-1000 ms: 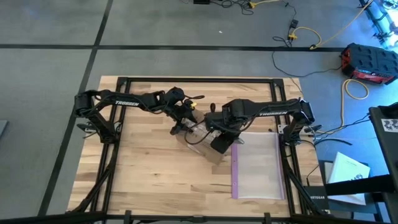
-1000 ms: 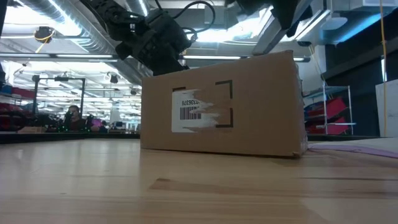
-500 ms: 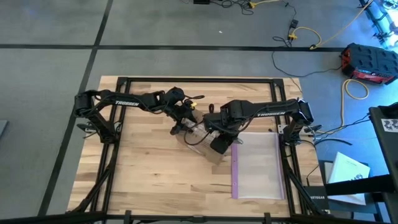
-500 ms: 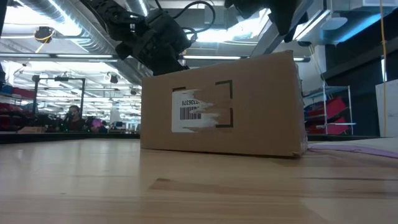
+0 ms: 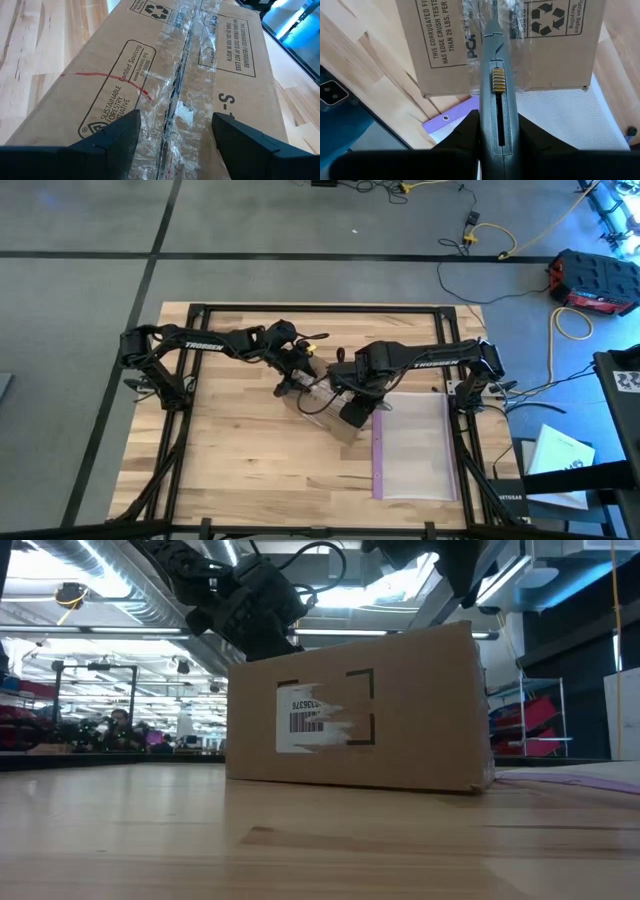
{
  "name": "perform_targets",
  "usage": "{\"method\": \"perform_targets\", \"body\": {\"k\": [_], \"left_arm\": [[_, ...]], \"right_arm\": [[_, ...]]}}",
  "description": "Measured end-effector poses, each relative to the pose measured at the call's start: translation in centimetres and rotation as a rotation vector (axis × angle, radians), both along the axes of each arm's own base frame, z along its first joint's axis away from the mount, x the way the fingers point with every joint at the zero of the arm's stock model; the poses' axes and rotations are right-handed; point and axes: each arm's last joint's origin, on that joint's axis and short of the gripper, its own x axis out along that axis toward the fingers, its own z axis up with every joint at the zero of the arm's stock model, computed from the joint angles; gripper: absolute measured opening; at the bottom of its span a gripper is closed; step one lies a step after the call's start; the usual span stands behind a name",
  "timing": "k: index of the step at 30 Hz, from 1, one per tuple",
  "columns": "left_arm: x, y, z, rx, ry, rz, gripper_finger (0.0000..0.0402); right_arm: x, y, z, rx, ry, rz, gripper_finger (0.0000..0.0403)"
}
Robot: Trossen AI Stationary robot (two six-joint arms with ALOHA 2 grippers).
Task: Unpack boxes
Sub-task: Open the cardboard box using the cutter
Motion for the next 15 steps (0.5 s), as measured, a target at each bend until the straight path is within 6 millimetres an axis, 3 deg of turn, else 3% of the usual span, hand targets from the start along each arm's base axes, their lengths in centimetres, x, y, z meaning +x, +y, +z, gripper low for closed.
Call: {"method": "perform_targets", "body": {"k": [15], "left_arm": [[0.0,0.0,0.0,-0.006,0.001,0.006,0.0237]], "right_arm": [[0.7,-0.4,-1.4,0.004,0.052,0.02,0.0062]]}}
